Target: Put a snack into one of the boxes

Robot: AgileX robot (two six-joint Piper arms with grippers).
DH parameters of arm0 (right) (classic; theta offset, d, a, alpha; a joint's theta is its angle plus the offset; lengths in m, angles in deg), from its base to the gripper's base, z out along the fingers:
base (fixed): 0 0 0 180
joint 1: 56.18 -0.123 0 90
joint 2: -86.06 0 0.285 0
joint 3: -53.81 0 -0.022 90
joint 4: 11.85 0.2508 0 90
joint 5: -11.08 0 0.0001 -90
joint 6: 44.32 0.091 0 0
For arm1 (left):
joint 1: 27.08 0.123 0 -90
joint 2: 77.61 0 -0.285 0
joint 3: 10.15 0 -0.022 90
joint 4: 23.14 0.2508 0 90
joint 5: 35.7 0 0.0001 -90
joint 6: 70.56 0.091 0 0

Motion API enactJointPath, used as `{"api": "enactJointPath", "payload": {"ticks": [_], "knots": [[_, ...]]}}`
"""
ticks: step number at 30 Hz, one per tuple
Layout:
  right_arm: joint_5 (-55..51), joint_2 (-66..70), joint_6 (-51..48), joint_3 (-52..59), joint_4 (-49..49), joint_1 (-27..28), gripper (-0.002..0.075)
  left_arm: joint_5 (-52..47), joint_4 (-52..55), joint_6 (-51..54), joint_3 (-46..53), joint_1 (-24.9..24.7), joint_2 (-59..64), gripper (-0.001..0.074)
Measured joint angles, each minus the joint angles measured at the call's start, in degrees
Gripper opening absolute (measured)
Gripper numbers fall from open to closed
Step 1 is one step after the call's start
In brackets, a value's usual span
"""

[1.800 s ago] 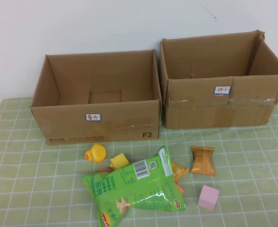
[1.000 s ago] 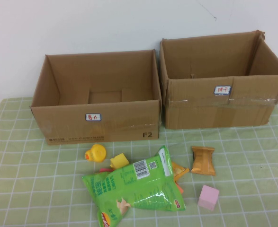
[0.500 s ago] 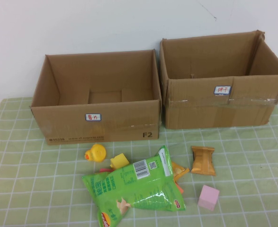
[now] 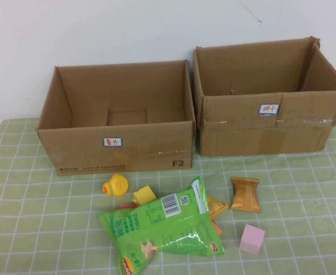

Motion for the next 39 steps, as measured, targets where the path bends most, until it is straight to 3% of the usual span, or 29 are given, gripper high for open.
{"api": "enactJointPath", "payload": {"ticks": [5, 8, 16, 21, 28, 35, 39], "knots": [[3.42, 0.00, 0.00, 0.48, -0.10, 0.00, -0.0002, 11.56, 0.00, 0.00, 0.00, 0.00, 0.00, -0.0001], [10.75, 0.00, 0.00, 0.57, -0.10, 0.00, -0.0002, 21.41, 0.00, 0.00, 0.00, 0.00, 0.00, -0.0001], [46.30, 0.00, -0.03, 0.57, -0.33, 0.00, -0.0002, 49.27, 1.68, -1.67, 0.00, 0.00, 0.00, -0.0001], [56.73, 0.00, 2.57, 0.57, 4.22, 0.00, -0.0002, 53.21, 7.28, -5.28, 0.00, 0.00, 0.00, -0.0001], [55.35, 0.00, 3.58, -1.40, 10.10, 0.00, -0.0002, 47.90, 8.29, -7.51, -0.72, 0.00, 0.00, -0.0001], [28.43, 1.40, -9.45, -21.33, 10.85, 0.00, -0.0002, 17.53, 8.88, -8.19, -20.61, 0.00, 2.22, -0.0001], [10.85, 10.77, -12.39, -31.92, 10.85, 0.00, -0.0002, -4.45, 9.22, -8.19, -32.92, -0.08, 9.32, -0.0001]]}}
